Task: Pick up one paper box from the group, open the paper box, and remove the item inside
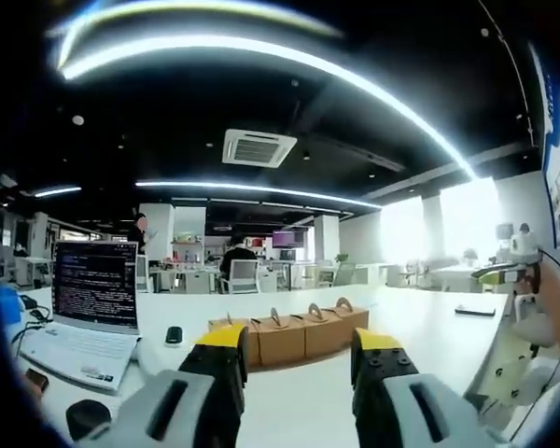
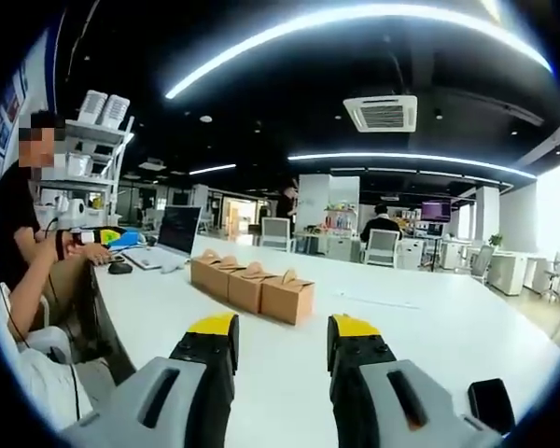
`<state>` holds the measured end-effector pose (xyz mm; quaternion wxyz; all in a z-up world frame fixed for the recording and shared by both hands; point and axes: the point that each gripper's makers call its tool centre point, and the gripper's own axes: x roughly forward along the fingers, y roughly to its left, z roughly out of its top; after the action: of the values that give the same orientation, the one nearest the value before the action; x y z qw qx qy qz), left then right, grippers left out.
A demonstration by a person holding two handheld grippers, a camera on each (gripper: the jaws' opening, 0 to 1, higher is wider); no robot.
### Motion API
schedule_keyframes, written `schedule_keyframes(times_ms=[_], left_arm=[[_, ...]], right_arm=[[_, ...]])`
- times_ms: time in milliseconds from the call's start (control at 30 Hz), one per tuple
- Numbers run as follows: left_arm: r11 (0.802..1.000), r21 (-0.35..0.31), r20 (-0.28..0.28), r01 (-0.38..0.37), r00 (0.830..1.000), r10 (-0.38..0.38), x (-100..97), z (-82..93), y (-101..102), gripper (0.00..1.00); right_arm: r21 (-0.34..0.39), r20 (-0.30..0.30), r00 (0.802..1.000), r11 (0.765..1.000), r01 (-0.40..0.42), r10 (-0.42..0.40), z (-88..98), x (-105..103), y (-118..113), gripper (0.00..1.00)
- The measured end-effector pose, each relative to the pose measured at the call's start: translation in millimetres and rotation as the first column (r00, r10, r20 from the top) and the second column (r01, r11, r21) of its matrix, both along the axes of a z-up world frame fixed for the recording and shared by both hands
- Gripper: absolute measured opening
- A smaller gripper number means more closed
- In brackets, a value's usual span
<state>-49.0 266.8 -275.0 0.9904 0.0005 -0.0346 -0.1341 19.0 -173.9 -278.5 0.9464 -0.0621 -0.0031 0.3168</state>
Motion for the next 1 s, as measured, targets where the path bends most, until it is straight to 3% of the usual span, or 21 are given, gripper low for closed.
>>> schedule_keyframes(times_ms=[1000], left_arm=[[1.0, 0.009, 0.001, 0.002, 1.0, -0.002, 1.6, 2.3, -2.1, 0.45]], right_arm=[[0.015, 0.0, 1.0, 1.0, 0.007, -0.007, -3.3, 4.1, 6.3, 0.38]])
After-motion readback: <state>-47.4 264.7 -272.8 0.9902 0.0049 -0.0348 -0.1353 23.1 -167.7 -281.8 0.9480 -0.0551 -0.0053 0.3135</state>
